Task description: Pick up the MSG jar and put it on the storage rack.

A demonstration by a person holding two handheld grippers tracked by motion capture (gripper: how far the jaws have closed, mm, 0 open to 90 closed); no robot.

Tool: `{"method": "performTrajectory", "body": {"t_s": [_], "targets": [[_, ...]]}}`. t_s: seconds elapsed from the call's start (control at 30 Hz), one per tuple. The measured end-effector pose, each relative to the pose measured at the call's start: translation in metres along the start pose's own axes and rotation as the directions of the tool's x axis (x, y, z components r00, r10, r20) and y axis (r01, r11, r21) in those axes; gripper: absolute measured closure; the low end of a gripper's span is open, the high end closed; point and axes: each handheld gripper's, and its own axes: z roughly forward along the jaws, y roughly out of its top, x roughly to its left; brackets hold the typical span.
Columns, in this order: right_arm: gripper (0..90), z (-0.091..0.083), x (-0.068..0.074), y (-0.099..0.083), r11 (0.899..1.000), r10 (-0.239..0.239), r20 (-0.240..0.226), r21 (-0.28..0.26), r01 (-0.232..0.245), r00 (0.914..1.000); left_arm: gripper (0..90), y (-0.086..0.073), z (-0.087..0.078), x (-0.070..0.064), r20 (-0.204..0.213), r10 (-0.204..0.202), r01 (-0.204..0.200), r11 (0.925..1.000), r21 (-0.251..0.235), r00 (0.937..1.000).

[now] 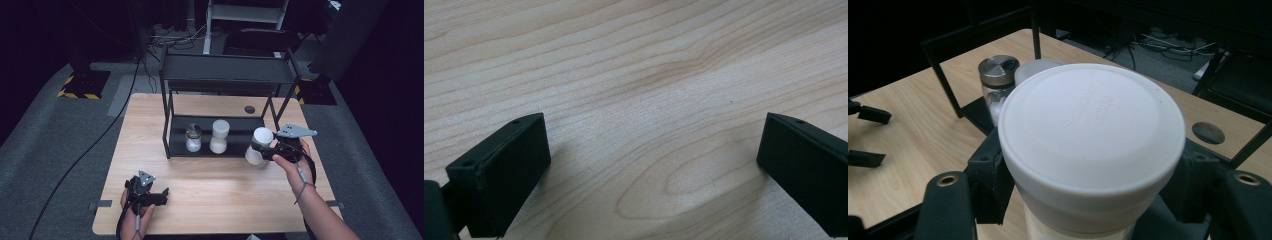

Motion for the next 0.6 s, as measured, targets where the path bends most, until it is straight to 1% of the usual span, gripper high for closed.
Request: {"method": "performTrajectory", "body": {"t_s": [0.1, 0.4, 0.6], "targets": [[33.3, 0.006, -0.003, 0.002, 1.0, -0.002, 0.014, -0.002, 0.002, 0.9999, 0.1, 0.0, 0.0, 0.0, 0.0, 0.0, 0.0, 1.0, 0.0, 1.0], [33.3, 0.022, -0.013, 0.008, 1.0, -0.013, 0.033, -0.005, 0.013, 0.9994, 0.1, 0.0, 0.0, 0.0, 0.0, 0.0, 0.0, 1.0, 0.0, 1.0], [33.3, 0.035, -0.017, 0.008, 1.0, -0.02, 0.031, -0.006, 0.02, 0.9993, 0.0, 0.0, 0.0, 0.0, 0.0, 0.001, -0.001, 1.0, 0.0, 1.0]]}}
